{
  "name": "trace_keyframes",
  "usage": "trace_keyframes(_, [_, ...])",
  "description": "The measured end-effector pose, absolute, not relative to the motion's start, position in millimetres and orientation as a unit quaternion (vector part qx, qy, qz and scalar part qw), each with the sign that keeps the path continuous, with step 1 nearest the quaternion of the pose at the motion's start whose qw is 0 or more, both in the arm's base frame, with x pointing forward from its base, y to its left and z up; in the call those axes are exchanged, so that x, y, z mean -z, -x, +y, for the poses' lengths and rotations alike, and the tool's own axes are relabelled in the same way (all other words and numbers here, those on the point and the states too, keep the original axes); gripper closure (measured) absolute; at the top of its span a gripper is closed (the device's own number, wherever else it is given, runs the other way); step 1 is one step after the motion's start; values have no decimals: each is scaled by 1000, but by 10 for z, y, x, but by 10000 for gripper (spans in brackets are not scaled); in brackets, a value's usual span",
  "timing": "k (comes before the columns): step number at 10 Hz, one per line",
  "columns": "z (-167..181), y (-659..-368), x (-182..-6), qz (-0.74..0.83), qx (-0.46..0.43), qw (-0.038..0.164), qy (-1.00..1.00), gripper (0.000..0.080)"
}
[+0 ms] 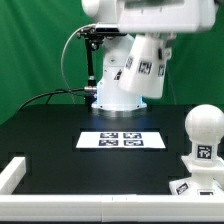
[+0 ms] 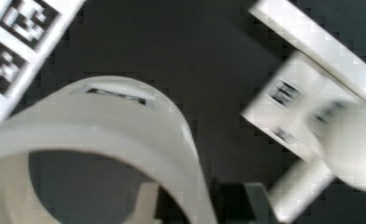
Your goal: Assemble lamp
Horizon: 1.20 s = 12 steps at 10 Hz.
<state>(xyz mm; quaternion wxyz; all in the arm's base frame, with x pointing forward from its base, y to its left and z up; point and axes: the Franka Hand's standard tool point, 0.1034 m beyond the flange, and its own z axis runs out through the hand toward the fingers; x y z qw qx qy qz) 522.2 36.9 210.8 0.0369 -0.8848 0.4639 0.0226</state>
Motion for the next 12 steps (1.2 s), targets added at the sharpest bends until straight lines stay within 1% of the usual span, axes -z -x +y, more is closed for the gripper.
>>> trace_keyframes(1, [375,-5173,-2068,464,-28,34,885,757])
trace_keyframes(3, [377,-5185,-2075,463,-27,35,885,757])
trace_keyframes(4, [421,-5240,-2072,475,-21,61,878,757])
trace_keyframes(5, [509,-5355,-2066,507,-9,120,853,756])
trace_keyframes(6, [670,-5539,-2097,538,9,186,822,755])
trace_keyframes(7, [832,-5723,-2191,570,26,214,793,755])
trace_keyframes(8, [1010,-5943,-2325,582,49,226,780,755])
trace_keyframes(9, [1115,-6114,-2383,600,39,199,774,755])
trace_keyframes(10, [1122,-6255,-2447,591,26,185,785,755])
trace_keyframes(11, [1067,-6302,-2495,573,11,168,802,755])
trace_keyframes(12, [1024,-6287,-2474,566,8,157,809,755])
